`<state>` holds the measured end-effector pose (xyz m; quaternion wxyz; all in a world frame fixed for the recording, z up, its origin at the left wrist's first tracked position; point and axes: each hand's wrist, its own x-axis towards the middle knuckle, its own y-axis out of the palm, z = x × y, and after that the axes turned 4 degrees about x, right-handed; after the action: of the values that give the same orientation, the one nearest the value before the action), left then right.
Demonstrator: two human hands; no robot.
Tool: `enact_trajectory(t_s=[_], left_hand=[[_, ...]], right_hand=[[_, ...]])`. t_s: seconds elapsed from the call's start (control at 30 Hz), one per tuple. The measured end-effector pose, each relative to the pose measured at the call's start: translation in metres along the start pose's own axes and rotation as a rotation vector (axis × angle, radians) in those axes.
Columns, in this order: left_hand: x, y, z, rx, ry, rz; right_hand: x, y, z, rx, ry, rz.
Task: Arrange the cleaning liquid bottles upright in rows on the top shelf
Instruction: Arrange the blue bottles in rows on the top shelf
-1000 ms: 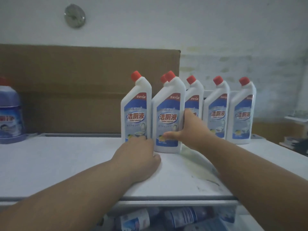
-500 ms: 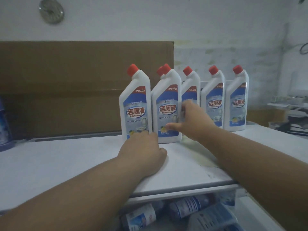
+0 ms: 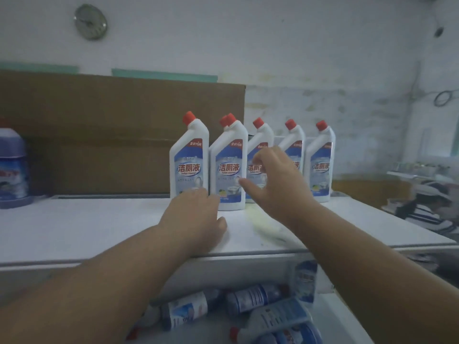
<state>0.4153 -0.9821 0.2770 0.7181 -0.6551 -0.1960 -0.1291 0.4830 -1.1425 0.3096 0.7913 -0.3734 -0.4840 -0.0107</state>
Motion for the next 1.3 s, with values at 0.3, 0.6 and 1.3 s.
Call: enact_trajectory(t_s=[0.3,0.6,1.3], left_hand=[[-0.102,-0.001,-0.102,-0.026,0.099,-0.259],[-0.164,0.074,-0.173,-0.138,0.069,-0.122],[-0.080,0.295,-0.147,0.015,0.052,0.412]], right_hand=[[-0.107,-0.101,0.018,0.139,-0.190,-0.105],[-0.212,-0.110,-0.024,0.163,-0.187,-0.069],[-0.240,0.023,-0.127,0.034,0.247,0.284]])
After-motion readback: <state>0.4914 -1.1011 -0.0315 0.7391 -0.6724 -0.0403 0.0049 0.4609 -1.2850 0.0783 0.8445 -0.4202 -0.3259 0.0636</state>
